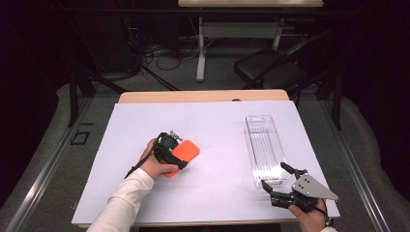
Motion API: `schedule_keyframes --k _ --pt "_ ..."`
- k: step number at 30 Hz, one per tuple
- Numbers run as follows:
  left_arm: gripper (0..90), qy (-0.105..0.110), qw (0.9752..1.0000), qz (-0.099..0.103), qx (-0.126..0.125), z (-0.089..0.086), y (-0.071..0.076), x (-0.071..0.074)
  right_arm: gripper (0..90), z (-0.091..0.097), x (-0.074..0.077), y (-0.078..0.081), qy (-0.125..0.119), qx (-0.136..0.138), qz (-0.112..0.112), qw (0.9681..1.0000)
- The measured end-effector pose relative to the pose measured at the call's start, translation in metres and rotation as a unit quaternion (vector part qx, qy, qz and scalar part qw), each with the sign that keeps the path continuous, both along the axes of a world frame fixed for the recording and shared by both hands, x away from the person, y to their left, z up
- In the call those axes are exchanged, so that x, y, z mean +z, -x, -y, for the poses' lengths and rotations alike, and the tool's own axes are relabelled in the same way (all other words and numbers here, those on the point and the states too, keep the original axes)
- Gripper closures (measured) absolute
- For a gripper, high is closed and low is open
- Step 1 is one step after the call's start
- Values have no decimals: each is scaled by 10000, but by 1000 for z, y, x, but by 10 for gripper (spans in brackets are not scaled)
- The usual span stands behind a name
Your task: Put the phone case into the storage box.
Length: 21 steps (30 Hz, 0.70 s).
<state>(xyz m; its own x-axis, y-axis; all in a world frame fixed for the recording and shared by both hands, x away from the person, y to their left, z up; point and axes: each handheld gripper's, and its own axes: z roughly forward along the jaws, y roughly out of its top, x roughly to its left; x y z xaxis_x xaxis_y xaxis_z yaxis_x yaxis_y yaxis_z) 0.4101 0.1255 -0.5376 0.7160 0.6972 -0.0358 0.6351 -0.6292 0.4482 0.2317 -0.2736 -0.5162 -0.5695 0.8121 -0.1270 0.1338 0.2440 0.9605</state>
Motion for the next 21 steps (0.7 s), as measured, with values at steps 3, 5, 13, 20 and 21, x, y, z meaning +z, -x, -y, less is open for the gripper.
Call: schedule_keyframes --k 3,5,13,20,21 --pt "8 -53 10000 -31 -52 2 -1 -2 147 0 0 0 -4 3 9 10000" --pt "8 -59 9999 -35 -81 4 -2 -3 147 0 0 0 -1 1 3 10000" --pt "37 -160 9998 -46 -69 6 -5 -7 147 0 0 0 0 0 7 10000" --pt "44 -194 9998 -39 -96 6 -6 -9 147 0 0 0 0 -2 2 10000" --pt "47 -194 9998 -39 -96 6 -6 -9 147 0 0 0 0 -2 2 10000"
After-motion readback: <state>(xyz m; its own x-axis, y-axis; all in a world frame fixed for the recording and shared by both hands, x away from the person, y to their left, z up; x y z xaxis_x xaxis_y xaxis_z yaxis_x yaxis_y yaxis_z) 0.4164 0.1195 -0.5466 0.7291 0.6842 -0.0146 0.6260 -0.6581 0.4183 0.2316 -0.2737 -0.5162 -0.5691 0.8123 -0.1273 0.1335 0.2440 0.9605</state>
